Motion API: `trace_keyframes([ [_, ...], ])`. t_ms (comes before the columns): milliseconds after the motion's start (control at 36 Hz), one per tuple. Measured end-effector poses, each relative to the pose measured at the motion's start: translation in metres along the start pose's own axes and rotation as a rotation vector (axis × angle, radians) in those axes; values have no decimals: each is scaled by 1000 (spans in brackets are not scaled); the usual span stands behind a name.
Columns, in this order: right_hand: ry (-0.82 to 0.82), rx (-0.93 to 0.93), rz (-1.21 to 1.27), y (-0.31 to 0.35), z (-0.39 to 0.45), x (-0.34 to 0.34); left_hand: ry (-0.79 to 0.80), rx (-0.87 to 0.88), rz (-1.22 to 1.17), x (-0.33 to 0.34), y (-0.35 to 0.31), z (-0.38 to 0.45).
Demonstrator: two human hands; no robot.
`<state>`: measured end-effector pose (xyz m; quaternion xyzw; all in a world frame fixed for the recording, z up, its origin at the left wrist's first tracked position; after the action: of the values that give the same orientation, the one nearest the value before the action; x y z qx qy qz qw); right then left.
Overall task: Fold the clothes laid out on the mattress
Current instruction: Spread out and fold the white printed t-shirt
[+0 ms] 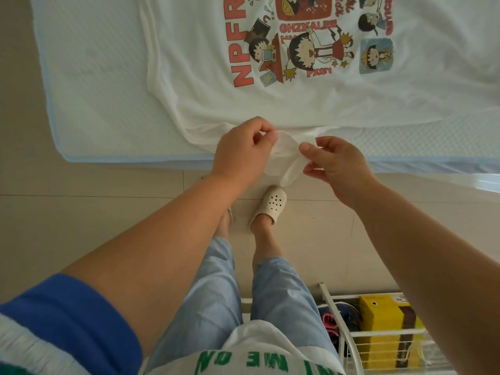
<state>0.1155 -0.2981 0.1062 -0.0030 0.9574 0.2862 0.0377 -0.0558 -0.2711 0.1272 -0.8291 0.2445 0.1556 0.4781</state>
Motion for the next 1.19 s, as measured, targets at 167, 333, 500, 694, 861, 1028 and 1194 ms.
trace_keyframes([
  [167, -130, -194, -492, 9, -1, -6, -37, 235, 117, 15, -36, -12],
  [333, -121, -340, -456, 14, -10, -9, -168, 226, 329, 4, -24, -14],
  [500, -197, -383, -437, 16, -15, -29, -207, -102, 409, -14, 27, -25],
  [694, -43, -444, -930, 4, -19, -21, -302, -726, -449, 8, 71, -65],
  [861, -37, -459, -1319, -20, -22, -27, -317, -119, 198, -5, 42, -101],
  [1028, -58, -365, -1381, -50, -21, -34, 1, -189, 404, 17, 87, -138],
  [1194, -56, -171, -1518, -73, 0, -36, 425, -400, 551, 54, 121, -127],
])
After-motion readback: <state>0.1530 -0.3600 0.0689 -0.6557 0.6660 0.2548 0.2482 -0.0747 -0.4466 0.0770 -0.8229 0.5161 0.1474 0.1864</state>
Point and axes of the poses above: each hand's wrist, its own z-axis towards the middle knuckle, its own x-axis out of the palm, y = z × x, the point moved 6 cm from there along z, towards the middle knuckle, and after that the axes turned 1 degree about -y, right-handed, at the moved point
